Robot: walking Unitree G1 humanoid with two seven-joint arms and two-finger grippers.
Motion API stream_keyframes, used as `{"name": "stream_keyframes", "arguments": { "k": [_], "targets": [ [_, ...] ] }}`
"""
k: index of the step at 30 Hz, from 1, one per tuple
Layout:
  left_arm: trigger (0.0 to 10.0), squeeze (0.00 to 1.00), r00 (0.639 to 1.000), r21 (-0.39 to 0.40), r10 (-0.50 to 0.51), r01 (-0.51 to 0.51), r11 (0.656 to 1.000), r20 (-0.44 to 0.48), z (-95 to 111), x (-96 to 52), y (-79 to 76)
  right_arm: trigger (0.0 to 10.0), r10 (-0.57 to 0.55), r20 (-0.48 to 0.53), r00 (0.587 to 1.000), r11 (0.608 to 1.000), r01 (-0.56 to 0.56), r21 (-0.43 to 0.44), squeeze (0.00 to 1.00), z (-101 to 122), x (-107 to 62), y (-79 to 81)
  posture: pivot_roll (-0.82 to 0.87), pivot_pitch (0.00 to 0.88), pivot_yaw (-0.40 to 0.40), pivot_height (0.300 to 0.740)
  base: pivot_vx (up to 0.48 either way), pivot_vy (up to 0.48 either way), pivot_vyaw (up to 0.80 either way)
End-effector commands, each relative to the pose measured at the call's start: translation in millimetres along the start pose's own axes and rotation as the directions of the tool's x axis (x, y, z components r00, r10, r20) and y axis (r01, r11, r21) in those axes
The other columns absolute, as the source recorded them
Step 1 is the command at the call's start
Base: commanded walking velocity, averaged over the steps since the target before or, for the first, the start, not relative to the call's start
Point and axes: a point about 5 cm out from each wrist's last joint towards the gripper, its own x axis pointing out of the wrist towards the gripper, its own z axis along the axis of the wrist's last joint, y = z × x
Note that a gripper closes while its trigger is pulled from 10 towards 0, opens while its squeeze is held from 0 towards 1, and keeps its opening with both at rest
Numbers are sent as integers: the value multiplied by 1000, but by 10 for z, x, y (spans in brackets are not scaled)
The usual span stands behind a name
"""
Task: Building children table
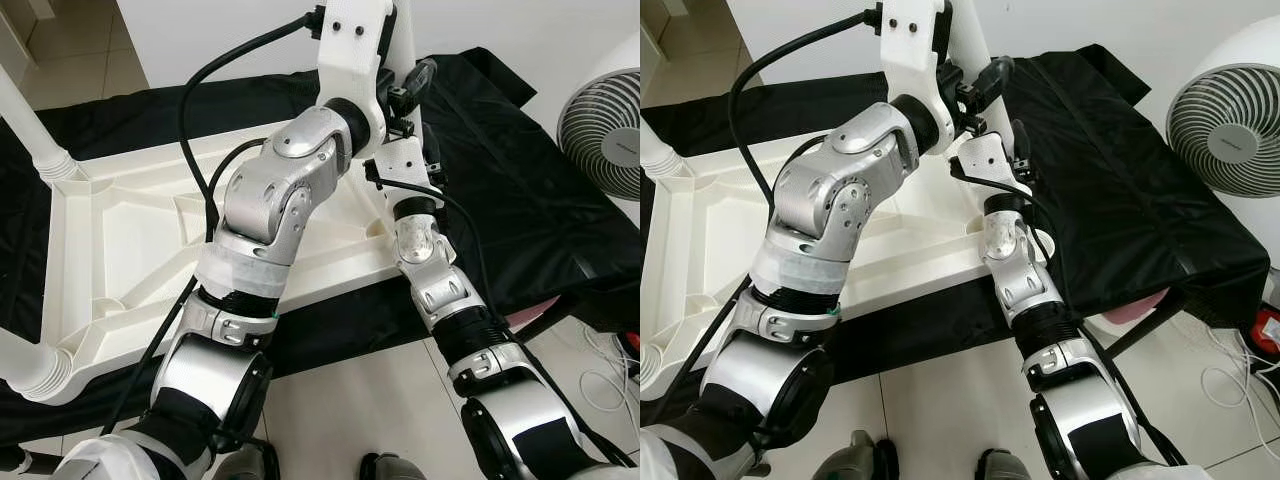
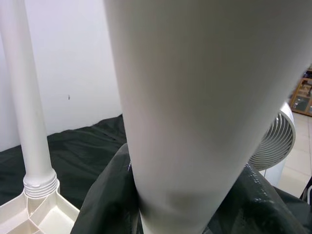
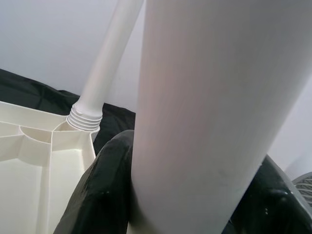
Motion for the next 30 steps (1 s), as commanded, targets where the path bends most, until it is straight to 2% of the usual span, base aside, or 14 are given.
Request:
{"name": "stream_keyframes", "arguments": {
  "k": [1,2,3,4,11,12,13,15,16,23,26,30],
  "targets": [
    [10000,0,1000,60,-7,6,998,13,56,1,-44,0,-17,-13,1000,999,17,-27,0,-55,9,-47,-53,102,34,740,0,0,0],
    [10000,0,1000,60,-7,6,998,13,56,1,-44,0,-17,-13,1000,999,17,-27,0,-55,9,-47,-53,102,34,740,0,0,0],
    [10000,0,1000,56,-14,13,998,19,56,-2,-51,10000,-17,-21,1000,1000,17,-19,0,-61,10,-48,-52,101,33,740,0,0,0],
    [10000,1000,1000,36,-17,16,999,25,58,-6,-51,10000,-19,-26,999,1000,19,-7,0,-61,13,-48,-52,101,33,740,0,0,0],
    [10000,1000,999,7,-19,19,1000,26,56,-11,-44,10000,-16,-41,999,999,17,27,0,-56,15,-30,-54,101,32,740,0,0,0],
    [10000,1000,999,11,-19,18,1000,28,58,-13,-41,10000,-17,-66,998,997,21,69,0,-67,14,-19,-54,101,32,740,0,0,0],
    [10000,0,999,4,-21,21,1000,36,64,-16,-40,10000,-13,-75,997,996,20,89,0,-66,17,-15,-53,99,30,740,0,0,0],
    [10000,0,999,4,-21,21,1000,36,64,-16,-40,10000,-13,-75,997,996,20,89,0,-66,17,-15,-53,99,30,740,0,0,0],
    [10000,0,998,-23,-29,30,999,57,78,-25,-36,10000,-12,-104,994,990,27,141,0,-73,24,-17,-53,96,30,740,0,0,0],
    [10000,0,994,-89,-34,43,995,101,141,-81,25,10000,-26,-161,987,974,61,217,0,-121,39,-56,-51,91,32,740,0,0,0],
    [10000,0,994,-78,-28,36,996,105,146,-110,65,10000,-35,-178,983,966,79,247,0,-131,44,-78,-51,85,32,740,0,0,0],
    [10000,0,996,-33,-6,9,999,86,80,-203,213,10000,-22,-190,982,953,78,293,0,-139,49,-117,-54,86,32,740,0,0,0]
  ]
}}
